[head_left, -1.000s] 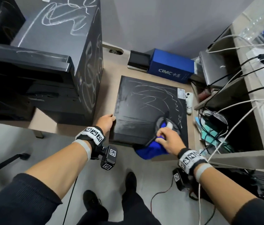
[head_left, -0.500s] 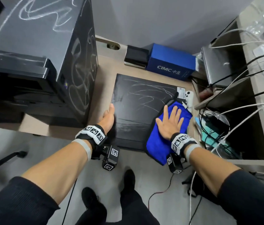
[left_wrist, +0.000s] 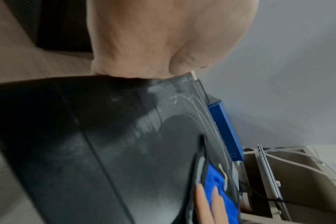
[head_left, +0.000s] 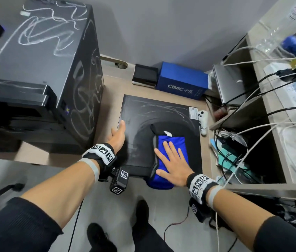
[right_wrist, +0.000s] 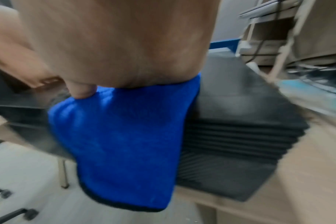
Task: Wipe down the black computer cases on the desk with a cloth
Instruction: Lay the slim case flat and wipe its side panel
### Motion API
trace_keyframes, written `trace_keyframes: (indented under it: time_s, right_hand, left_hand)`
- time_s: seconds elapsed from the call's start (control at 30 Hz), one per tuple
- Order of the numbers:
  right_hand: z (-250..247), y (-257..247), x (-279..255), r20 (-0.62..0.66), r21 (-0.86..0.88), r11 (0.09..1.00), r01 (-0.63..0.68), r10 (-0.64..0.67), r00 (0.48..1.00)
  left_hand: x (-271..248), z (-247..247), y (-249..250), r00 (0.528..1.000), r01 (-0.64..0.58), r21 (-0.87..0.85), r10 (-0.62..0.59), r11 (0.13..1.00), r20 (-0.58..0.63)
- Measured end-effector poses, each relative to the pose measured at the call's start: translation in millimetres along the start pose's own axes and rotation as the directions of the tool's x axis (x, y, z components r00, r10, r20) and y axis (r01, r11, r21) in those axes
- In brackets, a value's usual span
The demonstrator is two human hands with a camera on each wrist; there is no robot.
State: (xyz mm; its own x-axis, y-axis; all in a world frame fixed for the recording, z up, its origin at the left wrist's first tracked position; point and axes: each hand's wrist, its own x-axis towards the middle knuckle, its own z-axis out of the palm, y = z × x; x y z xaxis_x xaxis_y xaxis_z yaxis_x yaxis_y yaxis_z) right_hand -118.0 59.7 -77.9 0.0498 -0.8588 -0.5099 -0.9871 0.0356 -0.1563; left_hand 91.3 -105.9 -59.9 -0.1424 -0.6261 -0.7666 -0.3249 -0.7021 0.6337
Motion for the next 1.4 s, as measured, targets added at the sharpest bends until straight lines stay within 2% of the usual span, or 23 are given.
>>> trace_keyframes:
  time_s: [0.13,0.2,0.27,0.33,0.4,0.53,0.6,0.67,0.8,0.87,0.93,1.1,1.17,1.23,1.3,1.37,1.4]
  right_hand:
    - [-26,41,25,-0.021,0.043,0.982,-0.186,0.187,0.982]
    - [-43,42,54,-0.027,0.075,0.962,-0.264,0.267,0.963]
    - [-55,28,87,-0.027,0.095,0.951,-0.293,0.297,0.955]
    - [-62,-2,116,-0.051,0.063,0.972,-0.225,0.228,0.972]
    - [-63,-39,132,-0.062,0.012,0.994,-0.108,0.108,0.992]
    - [-43,-90,113,-0.018,-0.084,0.987,0.135,-0.137,0.99]
    - [-27,-96,90,0.007,-0.121,0.96,0.251,-0.252,0.968]
    - [-20,-93,77,0.047,-0.141,0.933,0.33,-0.326,0.944]
    - [-49,-73,115,0.06,-0.184,0.894,0.409,-0.405,0.912]
    - [-70,-68,150,0.01,-0.163,0.926,0.34,-0.343,0.939]
    - [-88,-65,186,-0.029,-0.142,0.956,0.256,-0.262,0.965]
    - [-111,-55,231,-0.115,-0.061,0.987,0.151,-0.157,0.981]
    - [-117,-46,235,-0.137,-0.015,0.994,0.105,-0.106,0.985]
    - [-120,-25,228,-0.151,0.028,0.999,0.041,-0.036,0.988]
    - [-117,6,211,-0.161,0.055,0.998,-0.027,0.036,0.986]
    - [-109,49,186,-0.167,0.084,0.988,-0.126,0.139,0.976]
    - [-105,71,174,-0.167,0.102,0.977,-0.186,0.201,0.965]
  left_hand:
    - [62,0,-23,0.998,0.036,0.001,-0.036,0.999,0.059]
    - [63,-1,-22,0.991,0.039,-0.011,-0.037,0.999,0.127]
    - [76,0,-32,0.99,0.07,-0.049,-0.063,0.996,0.124]
    - [49,-3,-14,0.989,0.078,-0.066,-0.069,0.995,0.132]
    - [10,-1,11,0.984,0.037,-0.15,-0.01,0.988,0.179]
    - [18,-7,2,0.981,0.076,-0.317,-0.014,0.945,0.195]
    - [24,-14,-2,0.978,0.102,-0.396,-0.019,0.913,0.208]
    - [32,-18,-5,0.984,0.121,-0.445,-0.047,0.887,0.173]
    - [34,-22,-2,0.978,0.149,-0.428,-0.07,0.892,0.195]
    - [34,-23,0,0.971,0.178,-0.361,-0.104,0.915,0.214]
    - [37,-23,8,0.978,0.175,-0.312,-0.128,0.934,0.164]
    - [49,-1,25,0.993,0.112,-0.263,-0.098,0.958,0.066]
    - [56,6,27,0.993,0.115,-0.232,-0.11,0.966,0.034]
    - [105,11,3,0.988,0.141,-0.245,-0.151,0.959,-0.024]
    - [152,13,-27,0.97,0.205,-0.186,-0.225,0.961,-0.095]
    - [142,18,-21,0.943,0.26,-0.101,-0.275,0.96,-0.187]
    - [119,19,-9,0.93,0.279,-0.052,-0.283,0.959,-0.235]
